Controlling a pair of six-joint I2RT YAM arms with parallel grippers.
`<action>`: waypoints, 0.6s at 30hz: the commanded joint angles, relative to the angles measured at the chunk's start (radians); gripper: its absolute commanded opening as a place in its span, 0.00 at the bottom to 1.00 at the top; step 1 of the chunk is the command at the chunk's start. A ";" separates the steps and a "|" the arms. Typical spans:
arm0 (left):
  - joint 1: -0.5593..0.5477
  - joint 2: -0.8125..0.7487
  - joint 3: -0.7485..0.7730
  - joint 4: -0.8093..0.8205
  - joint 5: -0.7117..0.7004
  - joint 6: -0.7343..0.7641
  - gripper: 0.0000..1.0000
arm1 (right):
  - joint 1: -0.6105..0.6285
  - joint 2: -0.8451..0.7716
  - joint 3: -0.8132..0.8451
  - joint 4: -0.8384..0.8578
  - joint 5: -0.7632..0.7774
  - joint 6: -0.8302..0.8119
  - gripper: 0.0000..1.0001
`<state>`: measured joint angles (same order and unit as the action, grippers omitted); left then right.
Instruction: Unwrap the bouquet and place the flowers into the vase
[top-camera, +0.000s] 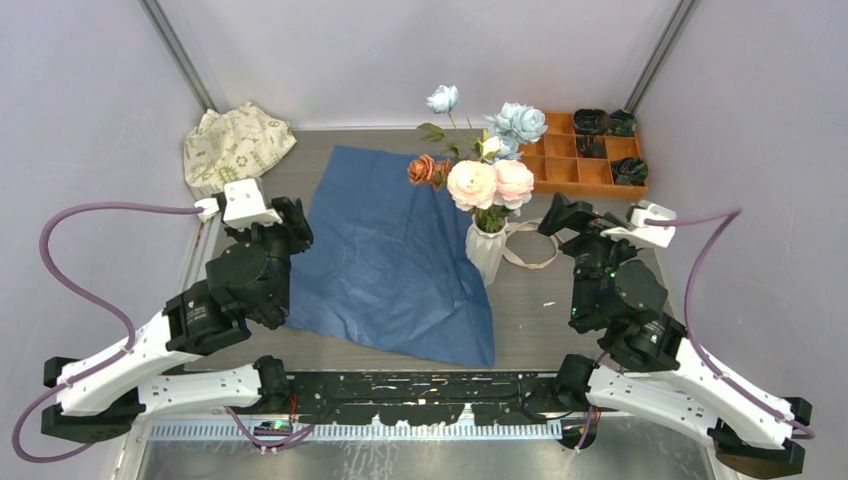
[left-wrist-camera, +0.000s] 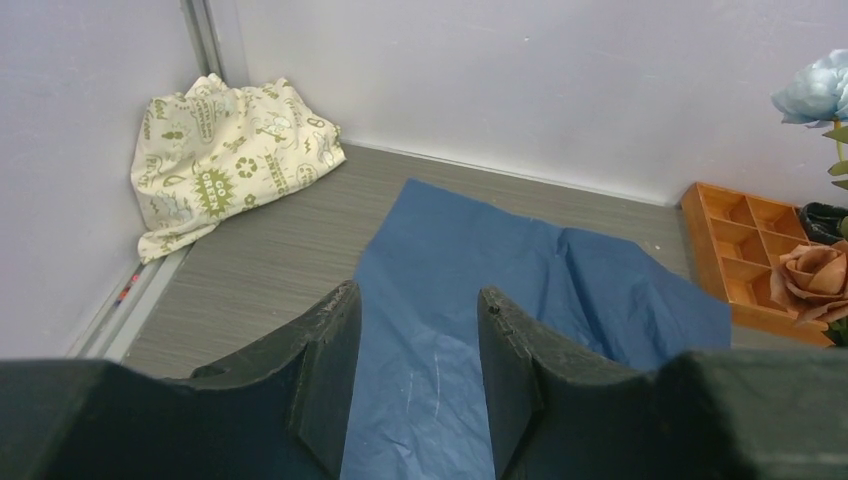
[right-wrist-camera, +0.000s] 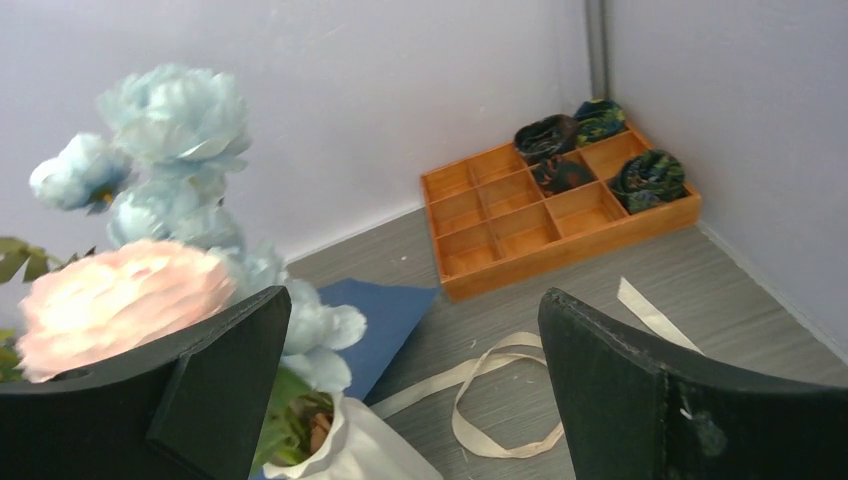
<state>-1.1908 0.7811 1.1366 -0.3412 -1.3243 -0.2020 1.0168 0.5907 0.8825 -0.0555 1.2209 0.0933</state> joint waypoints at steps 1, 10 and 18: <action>-0.001 -0.032 0.016 0.024 -0.027 -0.020 0.48 | -0.001 -0.056 0.021 0.000 0.142 0.022 0.99; -0.001 -0.069 0.001 0.002 -0.028 -0.053 0.48 | 0.000 -0.130 0.018 0.013 0.187 -0.020 0.99; 0.000 -0.056 0.005 0.001 -0.028 -0.051 0.48 | -0.001 -0.114 0.041 -0.032 0.236 -0.018 1.00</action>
<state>-1.1908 0.7170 1.1343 -0.3538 -1.3346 -0.2295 1.0168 0.4625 0.8829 -0.0921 1.4075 0.0818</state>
